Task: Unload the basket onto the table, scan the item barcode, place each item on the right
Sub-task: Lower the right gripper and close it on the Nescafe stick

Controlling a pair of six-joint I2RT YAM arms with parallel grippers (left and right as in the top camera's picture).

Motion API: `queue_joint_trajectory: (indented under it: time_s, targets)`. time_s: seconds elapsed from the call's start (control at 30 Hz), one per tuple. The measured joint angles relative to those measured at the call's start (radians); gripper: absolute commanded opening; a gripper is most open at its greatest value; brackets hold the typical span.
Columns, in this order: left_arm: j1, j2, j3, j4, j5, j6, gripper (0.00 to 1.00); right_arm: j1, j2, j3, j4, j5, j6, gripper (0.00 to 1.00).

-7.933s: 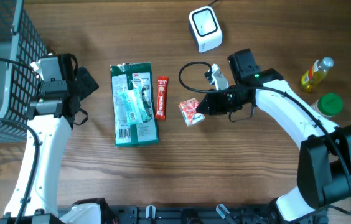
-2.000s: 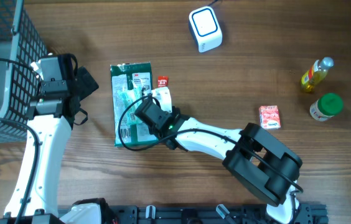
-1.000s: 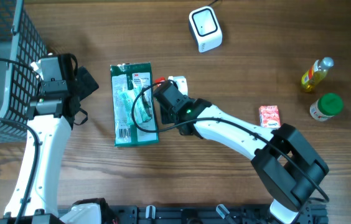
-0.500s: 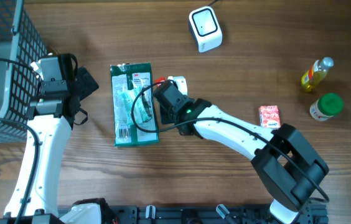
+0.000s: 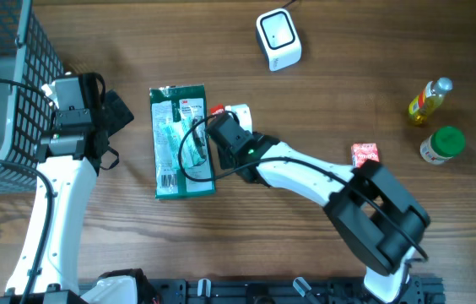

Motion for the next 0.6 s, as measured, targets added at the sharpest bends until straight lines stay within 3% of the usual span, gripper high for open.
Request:
queue_joint_trajectory:
  time_s: [0.13, 0.23, 0.43, 0.6]
  targets:
    - [0.0, 0.0, 0.0, 0.0, 0.0, 0.0, 1.0, 0.0, 0.022, 0.0, 0.007, 0.011, -0.022, 0.48]
    - [0.0, 0.0, 0.0, 0.0, 0.0, 0.0, 1.0, 0.0, 0.022, 0.0, 0.005, 0.011, -0.033, 0.4]
    - [0.0, 0.0, 0.0, 0.0, 0.0, 0.0, 1.0, -0.001, 0.021, 0.0, 0.0, 0.0, -0.051, 0.47]
    - [0.0, 0.0, 0.0, 0.0, 0.0, 0.0, 1.0, -0.001, 0.014, 0.0, -0.008, -0.027, -0.052, 0.47]
